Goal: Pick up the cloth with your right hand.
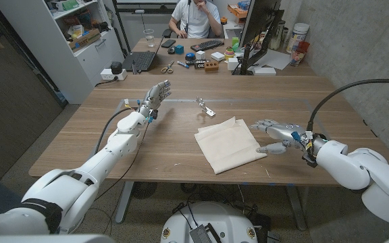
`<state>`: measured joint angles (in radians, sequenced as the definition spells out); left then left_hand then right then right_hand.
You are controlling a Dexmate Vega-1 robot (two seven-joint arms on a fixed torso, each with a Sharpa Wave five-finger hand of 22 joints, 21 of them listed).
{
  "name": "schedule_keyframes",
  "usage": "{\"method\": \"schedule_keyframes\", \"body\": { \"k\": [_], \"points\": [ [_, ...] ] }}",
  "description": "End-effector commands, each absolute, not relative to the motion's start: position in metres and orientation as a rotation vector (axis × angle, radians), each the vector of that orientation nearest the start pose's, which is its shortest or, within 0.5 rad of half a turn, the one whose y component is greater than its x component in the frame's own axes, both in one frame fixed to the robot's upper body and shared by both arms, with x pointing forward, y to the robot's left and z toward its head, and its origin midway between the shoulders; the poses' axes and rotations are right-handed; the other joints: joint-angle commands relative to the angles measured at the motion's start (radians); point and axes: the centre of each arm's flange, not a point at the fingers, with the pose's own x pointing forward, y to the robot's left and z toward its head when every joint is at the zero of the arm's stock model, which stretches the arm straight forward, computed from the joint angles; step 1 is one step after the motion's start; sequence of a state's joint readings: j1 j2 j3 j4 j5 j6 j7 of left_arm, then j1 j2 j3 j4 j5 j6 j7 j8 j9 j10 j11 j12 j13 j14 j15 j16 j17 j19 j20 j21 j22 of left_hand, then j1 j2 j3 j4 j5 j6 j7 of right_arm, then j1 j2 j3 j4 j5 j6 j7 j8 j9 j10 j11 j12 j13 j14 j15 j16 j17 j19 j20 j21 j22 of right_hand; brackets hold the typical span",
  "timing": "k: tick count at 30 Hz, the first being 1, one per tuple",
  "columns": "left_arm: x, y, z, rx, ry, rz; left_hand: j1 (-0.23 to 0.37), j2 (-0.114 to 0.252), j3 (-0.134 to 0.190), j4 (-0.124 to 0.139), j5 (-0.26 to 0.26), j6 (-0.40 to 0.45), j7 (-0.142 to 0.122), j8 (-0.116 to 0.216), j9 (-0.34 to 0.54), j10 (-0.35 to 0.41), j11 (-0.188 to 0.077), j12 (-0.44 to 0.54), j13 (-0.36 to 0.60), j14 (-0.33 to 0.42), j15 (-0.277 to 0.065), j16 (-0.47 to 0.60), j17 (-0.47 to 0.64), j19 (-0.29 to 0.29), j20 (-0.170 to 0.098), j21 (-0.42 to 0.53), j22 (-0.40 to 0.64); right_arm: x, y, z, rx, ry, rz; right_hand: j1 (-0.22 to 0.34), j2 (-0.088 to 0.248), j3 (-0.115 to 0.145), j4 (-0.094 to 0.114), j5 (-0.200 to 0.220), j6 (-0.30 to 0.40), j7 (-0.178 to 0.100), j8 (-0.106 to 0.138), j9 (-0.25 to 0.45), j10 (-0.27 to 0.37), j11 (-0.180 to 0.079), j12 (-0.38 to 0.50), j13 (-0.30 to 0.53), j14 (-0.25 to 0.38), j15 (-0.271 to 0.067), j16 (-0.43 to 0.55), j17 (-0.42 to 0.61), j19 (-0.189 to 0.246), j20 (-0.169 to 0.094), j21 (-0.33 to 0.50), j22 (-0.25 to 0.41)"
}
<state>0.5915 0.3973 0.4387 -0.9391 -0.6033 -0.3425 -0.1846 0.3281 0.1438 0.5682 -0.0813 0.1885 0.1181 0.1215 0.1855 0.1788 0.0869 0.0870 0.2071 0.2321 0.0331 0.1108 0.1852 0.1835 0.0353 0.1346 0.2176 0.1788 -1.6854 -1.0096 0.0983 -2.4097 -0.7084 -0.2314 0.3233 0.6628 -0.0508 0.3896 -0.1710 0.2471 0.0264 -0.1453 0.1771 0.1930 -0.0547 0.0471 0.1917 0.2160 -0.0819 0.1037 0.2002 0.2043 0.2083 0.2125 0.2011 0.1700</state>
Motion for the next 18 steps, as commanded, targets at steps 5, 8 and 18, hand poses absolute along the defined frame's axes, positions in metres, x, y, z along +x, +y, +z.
{"method": "schedule_keyframes", "body": {
  "k": [5,8,18],
  "points": [
    [0.706,0.275,0.004,0.032,-0.568,-0.267,-0.005,0.001,0.008,0.003,0.006,0.009,0.002,0.007,0.006,-0.004,0.003,0.007,0.001,0.000,0.003,0.003,0.002,0.000,0.008,-0.006,0.005,0.419,-0.257,-0.075,-1.815,-0.435,0.077,0.032,-0.001,0.015,-0.002,0.006,-0.031,0.001,-0.001,0.004,-0.025,0.004,0.000,0.003,-0.004,0.001,0.006,0.002,0.019,0.001,0.006,0.004],
    [0.706,0.274,0.005,0.034,-0.566,-0.266,-0.005,0.001,0.008,0.003,0.006,0.010,0.001,0.007,0.006,-0.003,0.002,0.008,0.001,0.000,0.003,0.003,0.002,-0.001,0.009,-0.006,0.005,0.423,-0.257,-0.082,-1.780,-0.431,0.084,0.039,-0.002,0.017,-0.002,0.007,-0.026,0.003,0.004,0.004,-0.018,0.004,0.004,0.003,0.000,-0.001,0.008,0.001,0.024,0.001,0.006,0.004],
    [0.707,0.271,0.005,0.041,-0.556,-0.270,-0.006,0.001,0.009,0.002,0.006,0.010,0.001,0.007,0.006,-0.003,0.002,0.008,0.000,0.000,0.002,0.004,0.002,-0.001,0.010,-0.007,0.005,0.433,-0.259,-0.096,-1.786,-0.400,0.127,0.052,-0.007,0.017,0.000,0.008,-0.011,0.002,0.015,0.005,-0.008,0.003,0.011,0.003,0.011,-0.002,0.013,0.000,0.036,0.001,0.007,0.004]
  ]
}}
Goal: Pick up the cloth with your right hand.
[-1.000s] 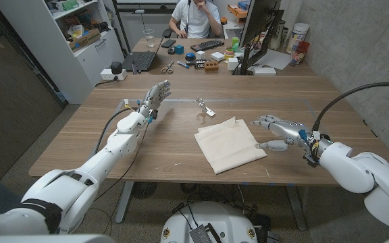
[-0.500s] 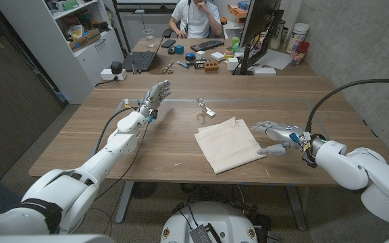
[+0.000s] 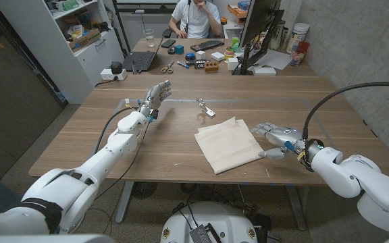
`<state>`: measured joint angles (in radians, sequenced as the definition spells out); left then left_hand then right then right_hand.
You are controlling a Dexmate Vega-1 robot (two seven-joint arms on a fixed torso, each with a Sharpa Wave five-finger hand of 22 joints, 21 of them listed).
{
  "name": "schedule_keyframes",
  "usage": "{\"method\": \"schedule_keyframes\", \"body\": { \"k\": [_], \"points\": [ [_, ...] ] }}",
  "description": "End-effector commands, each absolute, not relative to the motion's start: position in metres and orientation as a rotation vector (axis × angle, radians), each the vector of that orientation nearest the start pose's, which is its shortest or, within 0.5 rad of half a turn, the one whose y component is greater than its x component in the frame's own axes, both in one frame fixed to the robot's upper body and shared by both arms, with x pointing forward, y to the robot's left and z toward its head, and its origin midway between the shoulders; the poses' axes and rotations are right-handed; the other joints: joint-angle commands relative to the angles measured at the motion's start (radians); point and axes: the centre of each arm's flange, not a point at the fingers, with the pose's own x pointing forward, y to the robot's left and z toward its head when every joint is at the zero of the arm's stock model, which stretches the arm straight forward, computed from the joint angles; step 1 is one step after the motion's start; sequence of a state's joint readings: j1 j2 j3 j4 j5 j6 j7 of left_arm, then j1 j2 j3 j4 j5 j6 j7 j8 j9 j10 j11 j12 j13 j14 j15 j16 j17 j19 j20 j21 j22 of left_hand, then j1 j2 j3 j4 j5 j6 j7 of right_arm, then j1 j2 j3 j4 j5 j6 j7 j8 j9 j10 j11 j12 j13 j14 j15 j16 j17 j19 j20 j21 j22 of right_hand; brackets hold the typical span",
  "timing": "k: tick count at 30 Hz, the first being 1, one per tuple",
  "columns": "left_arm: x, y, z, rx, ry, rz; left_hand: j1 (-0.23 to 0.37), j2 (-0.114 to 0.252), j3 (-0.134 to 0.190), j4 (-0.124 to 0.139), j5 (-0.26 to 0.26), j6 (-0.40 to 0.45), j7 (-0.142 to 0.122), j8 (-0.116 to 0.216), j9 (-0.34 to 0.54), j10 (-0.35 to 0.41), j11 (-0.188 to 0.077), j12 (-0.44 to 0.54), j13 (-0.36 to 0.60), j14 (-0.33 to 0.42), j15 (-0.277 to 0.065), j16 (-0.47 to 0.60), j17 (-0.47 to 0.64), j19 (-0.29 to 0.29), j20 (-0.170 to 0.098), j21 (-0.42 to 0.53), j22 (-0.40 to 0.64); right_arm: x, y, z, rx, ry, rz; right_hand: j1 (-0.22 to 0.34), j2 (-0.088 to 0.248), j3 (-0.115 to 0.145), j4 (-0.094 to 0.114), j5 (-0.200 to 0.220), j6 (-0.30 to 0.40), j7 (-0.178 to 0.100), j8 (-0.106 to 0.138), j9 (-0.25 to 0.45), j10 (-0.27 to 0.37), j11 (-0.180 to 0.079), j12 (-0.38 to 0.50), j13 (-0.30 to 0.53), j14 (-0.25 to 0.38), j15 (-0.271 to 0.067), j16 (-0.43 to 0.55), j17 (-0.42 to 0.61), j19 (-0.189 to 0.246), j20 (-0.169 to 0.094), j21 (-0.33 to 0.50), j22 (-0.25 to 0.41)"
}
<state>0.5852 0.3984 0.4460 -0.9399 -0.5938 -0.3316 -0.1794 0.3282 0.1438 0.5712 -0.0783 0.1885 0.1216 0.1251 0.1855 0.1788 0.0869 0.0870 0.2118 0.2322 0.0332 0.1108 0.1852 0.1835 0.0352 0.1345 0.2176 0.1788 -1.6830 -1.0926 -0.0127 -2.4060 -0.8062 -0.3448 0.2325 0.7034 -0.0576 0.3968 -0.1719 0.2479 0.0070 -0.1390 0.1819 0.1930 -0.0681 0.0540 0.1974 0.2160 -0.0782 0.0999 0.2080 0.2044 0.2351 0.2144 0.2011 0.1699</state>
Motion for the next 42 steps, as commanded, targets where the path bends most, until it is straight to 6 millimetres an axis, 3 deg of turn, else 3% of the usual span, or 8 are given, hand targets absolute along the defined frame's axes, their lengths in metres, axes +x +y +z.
{"method": "schedule_keyframes", "body": {
  "k": [1,9,20,42],
  "points": [
    [0.708,0.271,0.004,0.041,-0.555,-0.272,-0.006,0.001,0.006,-0.001,0.006,0.006,-0.003,0.007,0.006,-0.003,0.002,0.003,-0.001,0.000,0.002,0.004,0.002,-0.001,0.010,-0.007,0.005,0.433,-0.260,-0.095,-1.786,-0.397,0.125,0.012,-0.001,0.010,0.001,0.007,0.009,-0.004,0.010,0.005,0.005,-0.004,0.005,0.003,0.008,0.002,0.005,-0.001,0.010,-0.001,0.007,0.004],
    [0.708,0.272,0.005,0.051,-0.551,-0.263,-0.007,0.001,0.007,-0.001,0.006,0.007,-0.004,0.007,0.006,-0.004,0.004,0.003,-0.002,0.000,0.001,0.004,0.001,0.000,0.010,-0.007,0.005,0.434,-0.259,-0.101,-1.873,-0.402,0.070,0.016,-0.003,0.010,0.002,0.007,0.009,-0.006,0.011,0.005,0.009,-0.003,0.007,0.003,0.011,0.000,0.006,-0.001,0.015,-0.001,0.007,0.004],
    [0.711,0.269,0.009,0.060,-0.550,-0.268,-0.008,0.001,0.007,-0.001,0.006,0.006,-0.003,0.006,0.006,-0.003,0.001,0.004,-0.003,0.000,0.001,0.004,0.001,0.000,0.010,-0.007,0.005,0.446,-0.262,-0.113,-1.817,-0.395,0.082,0.027,-0.002,0.012,0.004,0.008,0.007,-0.008,0.012,0.005,0.010,-0.004,0.009,0.003,0.021,-0.004,0.009,-0.002,0.026,-0.001,0.008,0.004],
    [0.715,0.268,0.009,0.057,-0.542,-0.259,-0.009,0.001,0.009,-0.002,0.006,0.008,-0.003,0.006,0.006,-0.004,0.001,0.004,-0.006,-0.001,0.001,0.004,0.001,-0.002,0.016,-0.008,0.006,0.457,-0.267,-0.119,-1.810,-0.392,0.080,0.044,0.002,0.017,0.006,0.009,0.000,-0.011,0.011,0.005,0.012,-0.006,0.010,0.002,0.035,-0.007,0.014,-0.002,0.047,-0.001,0.010,0.004]
  ]
}}
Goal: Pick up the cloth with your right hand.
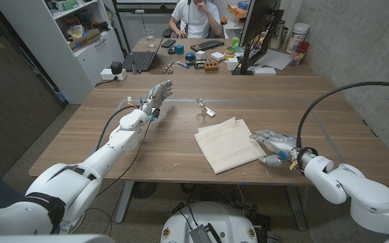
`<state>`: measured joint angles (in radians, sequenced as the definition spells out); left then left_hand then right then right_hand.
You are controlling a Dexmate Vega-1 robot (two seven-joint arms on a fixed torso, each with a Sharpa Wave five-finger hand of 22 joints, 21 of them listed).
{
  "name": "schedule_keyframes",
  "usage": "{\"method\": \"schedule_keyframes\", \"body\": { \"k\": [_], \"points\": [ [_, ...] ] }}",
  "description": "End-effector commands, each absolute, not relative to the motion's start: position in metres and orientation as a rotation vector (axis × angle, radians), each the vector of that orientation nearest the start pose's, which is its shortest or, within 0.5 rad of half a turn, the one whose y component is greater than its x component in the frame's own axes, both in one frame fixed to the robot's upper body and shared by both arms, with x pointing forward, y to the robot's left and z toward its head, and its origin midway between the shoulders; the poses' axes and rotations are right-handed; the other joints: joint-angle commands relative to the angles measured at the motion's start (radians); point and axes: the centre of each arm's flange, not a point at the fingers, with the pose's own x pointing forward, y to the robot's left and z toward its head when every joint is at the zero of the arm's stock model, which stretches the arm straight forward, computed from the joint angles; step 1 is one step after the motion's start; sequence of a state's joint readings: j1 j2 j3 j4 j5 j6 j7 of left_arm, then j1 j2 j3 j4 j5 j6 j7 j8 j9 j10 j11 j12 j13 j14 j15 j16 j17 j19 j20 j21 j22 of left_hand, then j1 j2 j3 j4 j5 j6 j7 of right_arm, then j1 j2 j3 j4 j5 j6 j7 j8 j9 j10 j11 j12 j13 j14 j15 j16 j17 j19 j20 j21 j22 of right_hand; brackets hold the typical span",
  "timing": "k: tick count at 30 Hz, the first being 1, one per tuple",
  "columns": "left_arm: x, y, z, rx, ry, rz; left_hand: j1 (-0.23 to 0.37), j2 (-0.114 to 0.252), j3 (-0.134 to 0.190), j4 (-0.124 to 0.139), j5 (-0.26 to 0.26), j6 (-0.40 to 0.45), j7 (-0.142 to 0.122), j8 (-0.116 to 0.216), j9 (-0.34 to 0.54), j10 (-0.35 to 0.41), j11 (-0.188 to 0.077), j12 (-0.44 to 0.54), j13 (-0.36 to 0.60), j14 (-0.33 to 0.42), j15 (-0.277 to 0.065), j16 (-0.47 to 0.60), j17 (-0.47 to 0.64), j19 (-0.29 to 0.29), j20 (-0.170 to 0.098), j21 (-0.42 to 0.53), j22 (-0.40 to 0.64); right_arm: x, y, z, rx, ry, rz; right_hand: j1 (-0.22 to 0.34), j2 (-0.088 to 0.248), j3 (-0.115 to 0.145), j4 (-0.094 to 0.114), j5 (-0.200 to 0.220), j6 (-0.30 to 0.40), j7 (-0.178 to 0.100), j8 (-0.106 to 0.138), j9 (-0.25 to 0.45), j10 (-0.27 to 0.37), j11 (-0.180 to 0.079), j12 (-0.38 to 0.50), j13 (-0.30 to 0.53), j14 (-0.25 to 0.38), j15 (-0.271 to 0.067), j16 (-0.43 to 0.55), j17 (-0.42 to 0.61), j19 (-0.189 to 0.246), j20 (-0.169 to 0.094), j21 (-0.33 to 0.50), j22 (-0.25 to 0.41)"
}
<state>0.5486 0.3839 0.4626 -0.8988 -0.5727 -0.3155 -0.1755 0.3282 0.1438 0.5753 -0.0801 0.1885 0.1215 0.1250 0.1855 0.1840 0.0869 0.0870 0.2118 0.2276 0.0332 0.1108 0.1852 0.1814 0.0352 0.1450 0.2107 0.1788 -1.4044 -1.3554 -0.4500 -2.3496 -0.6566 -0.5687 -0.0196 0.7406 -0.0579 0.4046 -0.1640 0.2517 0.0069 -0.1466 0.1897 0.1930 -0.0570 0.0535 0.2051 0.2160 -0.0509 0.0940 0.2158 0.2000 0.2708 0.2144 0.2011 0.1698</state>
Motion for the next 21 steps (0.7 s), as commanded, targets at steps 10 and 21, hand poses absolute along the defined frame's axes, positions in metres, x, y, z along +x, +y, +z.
{"method": "schedule_keyframes", "body": {
  "k": [10,21],
  "points": [
    [0.7148,0.2643,0.0099,0.067,-0.538,-0.261,-0.010,0.001,0.006,-0.001,0.005,0.009,-0.003,0.007,0.001,-0.004,0.001,0.004,-0.002,-0.001,0.001,0.004,0.003,-0.002,0.006,-0.002,0.006,0.4605,-0.2700,-0.1262,-1.785,-0.392,0.081,0.013,0.003,0.010,-0.002,0.005,0.000,-0.004,0.005,0.005,0.001,-0.006,0.003,0.002,0.010,-0.002,0.006,0.002,0.017,-0.001,0.010,0.004],
    [0.7144,0.2624,0.0082,0.069,-0.533,-0.265,-0.011,0.000,0.006,-0.001,0.005,0.009,-0.003,0.006,0.001,-0.004,0.000,0.005,-0.003,0.000,0.001,0.004,0.003,-0.002,0.006,-0.002,0.006,0.4624,-0.2704,-0.1284,-1.775,-0.402,0.093,0.017,0.001,0.009,0.000,0.005,0.003,-0.004,0.007,0.005,0.003,-0.006,0.004,0.002,0.015,-0.005,0.007,0.001,0.024,-0.001,0.010,0.004]
  ]
}}
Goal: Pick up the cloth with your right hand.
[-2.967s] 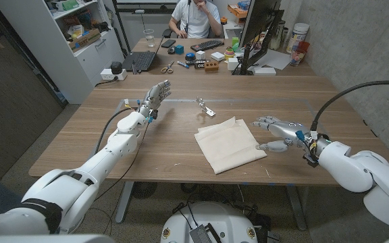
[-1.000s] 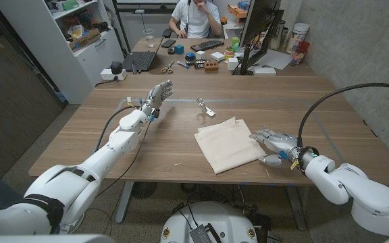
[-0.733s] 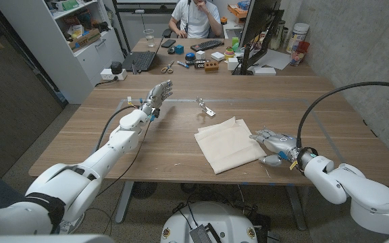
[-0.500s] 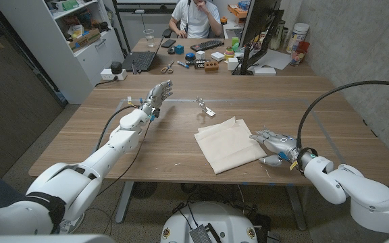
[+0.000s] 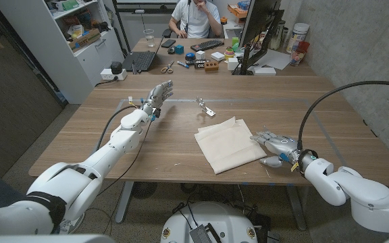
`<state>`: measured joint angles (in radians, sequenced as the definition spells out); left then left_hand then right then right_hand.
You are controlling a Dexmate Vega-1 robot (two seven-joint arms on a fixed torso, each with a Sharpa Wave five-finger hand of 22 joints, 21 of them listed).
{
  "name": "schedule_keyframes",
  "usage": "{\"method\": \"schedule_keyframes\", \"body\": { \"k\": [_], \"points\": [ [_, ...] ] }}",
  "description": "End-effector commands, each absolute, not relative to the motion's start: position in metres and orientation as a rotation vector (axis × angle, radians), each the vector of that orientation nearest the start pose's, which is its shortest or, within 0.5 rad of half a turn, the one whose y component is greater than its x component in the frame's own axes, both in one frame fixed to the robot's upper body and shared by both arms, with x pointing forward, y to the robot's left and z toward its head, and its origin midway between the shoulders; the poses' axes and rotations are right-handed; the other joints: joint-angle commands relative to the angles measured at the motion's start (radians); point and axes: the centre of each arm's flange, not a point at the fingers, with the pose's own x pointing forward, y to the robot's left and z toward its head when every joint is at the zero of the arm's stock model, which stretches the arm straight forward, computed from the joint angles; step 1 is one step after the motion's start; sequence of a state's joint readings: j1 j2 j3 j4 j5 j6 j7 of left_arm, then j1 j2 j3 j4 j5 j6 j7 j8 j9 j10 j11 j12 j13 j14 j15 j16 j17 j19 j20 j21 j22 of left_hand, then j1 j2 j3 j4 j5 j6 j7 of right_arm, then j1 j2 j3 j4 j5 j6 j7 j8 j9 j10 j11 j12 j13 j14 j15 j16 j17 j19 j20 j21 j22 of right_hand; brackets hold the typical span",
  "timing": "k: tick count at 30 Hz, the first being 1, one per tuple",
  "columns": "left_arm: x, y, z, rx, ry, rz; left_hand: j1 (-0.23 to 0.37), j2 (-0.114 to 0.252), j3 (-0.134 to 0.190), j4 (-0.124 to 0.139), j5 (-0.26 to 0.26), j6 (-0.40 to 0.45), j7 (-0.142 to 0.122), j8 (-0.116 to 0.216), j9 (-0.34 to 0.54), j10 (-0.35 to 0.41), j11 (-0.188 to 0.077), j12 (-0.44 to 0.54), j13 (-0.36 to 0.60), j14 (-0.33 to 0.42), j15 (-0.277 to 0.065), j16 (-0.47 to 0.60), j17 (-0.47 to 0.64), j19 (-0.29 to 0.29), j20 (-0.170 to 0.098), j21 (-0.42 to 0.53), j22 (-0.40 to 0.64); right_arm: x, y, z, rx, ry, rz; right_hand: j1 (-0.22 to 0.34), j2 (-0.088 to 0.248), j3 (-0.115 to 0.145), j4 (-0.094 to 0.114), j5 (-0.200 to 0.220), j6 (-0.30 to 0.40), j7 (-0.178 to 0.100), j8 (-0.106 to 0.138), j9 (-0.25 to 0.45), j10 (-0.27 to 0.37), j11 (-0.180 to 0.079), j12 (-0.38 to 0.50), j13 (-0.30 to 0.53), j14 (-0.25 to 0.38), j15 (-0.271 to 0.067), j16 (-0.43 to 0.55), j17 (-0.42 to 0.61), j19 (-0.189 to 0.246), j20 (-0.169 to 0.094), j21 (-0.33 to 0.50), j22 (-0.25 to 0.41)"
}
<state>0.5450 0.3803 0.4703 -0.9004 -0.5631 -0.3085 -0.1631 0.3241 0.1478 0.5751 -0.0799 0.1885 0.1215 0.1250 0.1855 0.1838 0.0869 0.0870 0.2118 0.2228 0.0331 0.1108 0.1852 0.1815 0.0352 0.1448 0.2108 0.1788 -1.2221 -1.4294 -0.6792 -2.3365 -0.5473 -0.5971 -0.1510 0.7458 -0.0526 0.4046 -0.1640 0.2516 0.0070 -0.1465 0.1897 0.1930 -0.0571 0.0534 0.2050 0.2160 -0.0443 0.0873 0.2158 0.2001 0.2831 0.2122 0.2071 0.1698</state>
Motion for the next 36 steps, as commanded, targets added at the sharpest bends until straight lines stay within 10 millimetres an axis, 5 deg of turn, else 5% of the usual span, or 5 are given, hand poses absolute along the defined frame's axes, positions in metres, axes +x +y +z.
{"method": "schedule_keyframes", "body": {
  "k": [1,19,29,36],
  "points": [
    [0.714,0.262,0.008,0.072,-0.531,-0.263,-0.007,-0.004,0.007,-0.001,0.005,0.009,-0.004,0.006,0.001,-0.004,0.000,0.005,0.002,0.000,0.001,0.004,0.003,-0.002,0.007,-0.002,0.006,0.463,-0.270,-0.128,-1.773,-0.405,0.092,0.012,-0.004,0.009,0.000,0.005,0.005,-0.004,0.007,0.005,0.003,-0.006,0.004,0.002,0.011,0.003,0.008,0.001,0.013,0.002,0.004,0.004],
    [0.713,0.264,0.004,0.066,-0.529,-0.254,-0.009,-0.004,0.008,-0.002,0.005,0.010,-0.003,0.006,0.001,-0.006,0.000,0.005,0.000,-0.001,0.000,0.004,0.003,-0.004,0.010,-0.003,0.006,0.469,-0.268,-0.126,-1.763,-0.431,0.098,0.022,-0.003,0.006,0.005,0.004,0.045,-0.012,0.022,0.006,0.024,-0.009,0.013,0.002,0.033,0.001,0.014,0.001,0.041,0.001,0.007,0.005],
    [0.712,0.266,0.002,0.055,-0.528,-0.248,-0.010,-0.004,0.009,-0.002,0.005,0.010,-0.004,0.006,0.001,-0.006,-0.001,0.005,-0.001,-0.002,0.001,0.003,0.003,-0.005,0.012,-0.003,0.006,0.472,-0.266,-0.128,-1.759,-0.453,0.096,0.063,0.017,0.016,0.005,0.005,0.118,-0.031,0.041,0.007,0.076,-0.031,0.029,0.004,0.103,-0.023,0.039,0.005,0.128,-0.005,0.025,0.007],
    [0.711,0.267,0.003,0.059,-0.533,-0.246,-0.011,-0.004,0.009,-0.002,0.005,0.010,-0.005,0.006,0.002,-0.006,-0.001,0.005,-0.001,-0.002,0.000,0.004,0.003,-0.006,0.014,-0.003,0.006,0.473,-0.264,-0.130,-1.761,-0.454,0.092,0.072,0.015,0.016,0.003,0.004,0.129,-0.034,0.043,0.008,0.084,-0.035,0.031,0.005,0.113,-0.026,0.041,0.006,0.147,-0.005,0.028,0.007]
  ]
}}
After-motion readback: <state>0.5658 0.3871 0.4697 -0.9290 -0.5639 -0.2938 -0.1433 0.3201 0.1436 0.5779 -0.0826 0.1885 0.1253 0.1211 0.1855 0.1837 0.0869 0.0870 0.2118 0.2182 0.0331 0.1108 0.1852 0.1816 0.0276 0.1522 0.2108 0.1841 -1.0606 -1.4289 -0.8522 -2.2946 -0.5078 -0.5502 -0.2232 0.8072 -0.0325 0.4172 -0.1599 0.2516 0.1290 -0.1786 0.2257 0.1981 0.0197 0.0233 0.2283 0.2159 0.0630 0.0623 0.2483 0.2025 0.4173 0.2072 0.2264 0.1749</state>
